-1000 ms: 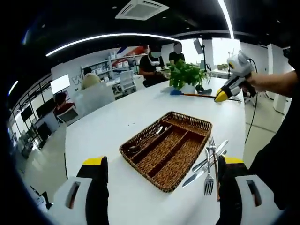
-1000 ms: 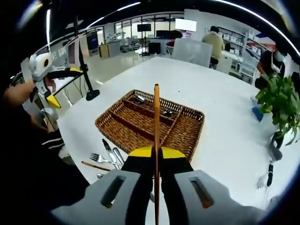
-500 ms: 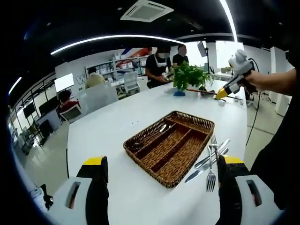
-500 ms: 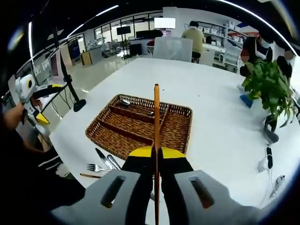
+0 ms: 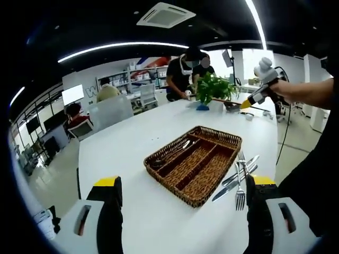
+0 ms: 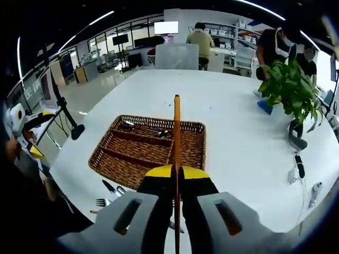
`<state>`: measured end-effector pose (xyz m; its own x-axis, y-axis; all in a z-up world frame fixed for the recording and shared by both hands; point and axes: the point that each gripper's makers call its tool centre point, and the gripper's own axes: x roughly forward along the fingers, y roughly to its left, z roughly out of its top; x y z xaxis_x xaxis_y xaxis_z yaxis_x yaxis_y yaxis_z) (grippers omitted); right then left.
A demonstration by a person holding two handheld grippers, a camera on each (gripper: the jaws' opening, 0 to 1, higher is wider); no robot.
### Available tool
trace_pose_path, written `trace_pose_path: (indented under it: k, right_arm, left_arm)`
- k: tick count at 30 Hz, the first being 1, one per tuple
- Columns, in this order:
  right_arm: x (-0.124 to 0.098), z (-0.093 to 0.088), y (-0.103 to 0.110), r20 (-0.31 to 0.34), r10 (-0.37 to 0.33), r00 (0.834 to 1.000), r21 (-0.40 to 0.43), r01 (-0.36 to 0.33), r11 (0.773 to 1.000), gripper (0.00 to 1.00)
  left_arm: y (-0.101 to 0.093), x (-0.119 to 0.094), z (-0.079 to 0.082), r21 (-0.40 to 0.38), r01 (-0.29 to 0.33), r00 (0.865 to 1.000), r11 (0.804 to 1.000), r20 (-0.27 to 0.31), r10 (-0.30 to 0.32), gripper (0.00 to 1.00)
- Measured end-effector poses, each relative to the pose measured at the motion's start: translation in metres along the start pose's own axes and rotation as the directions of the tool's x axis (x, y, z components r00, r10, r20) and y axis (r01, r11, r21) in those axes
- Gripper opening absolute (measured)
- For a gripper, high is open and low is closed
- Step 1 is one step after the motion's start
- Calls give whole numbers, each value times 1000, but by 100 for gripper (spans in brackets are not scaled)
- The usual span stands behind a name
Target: Arrange the knives, forks, and spoons in their matching storage slots by inserting each utensil handle-first until every utensil is classified and aligned in the correct compartment
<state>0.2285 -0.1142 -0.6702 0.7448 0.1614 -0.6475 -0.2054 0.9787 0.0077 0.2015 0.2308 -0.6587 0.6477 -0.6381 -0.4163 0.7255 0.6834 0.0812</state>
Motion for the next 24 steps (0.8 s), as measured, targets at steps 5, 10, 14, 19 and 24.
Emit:
trace_pose_path:
  k: [5,10,14,19,24]
  right_arm:
    - [8,8,0,-3,17,1000,-3,-17,1000,2]
    - [16,21,-3,2,13,1000,-21,-13,1000,2]
    - [19,28,-9,5,10,1000,-29,-9,1000,2]
    - [28,39,-14,7,8,1000,-22,-7,1000,2]
    - [36,50,-14,15,10,1000,-17,-10,1000,2]
  left_arm:
    - [6,-4,12,-10,-35,999,999,25,35,99]
    - [9,-6,9,-5,-37,999,999,12,37,99]
    - [11,-7,7,-24,-41,999,999,5,41,99]
    - [12,-4,8,-23,-39,999,999,7,39,99]
    - [14,0,17,-25,-45,998,999,32,45,99]
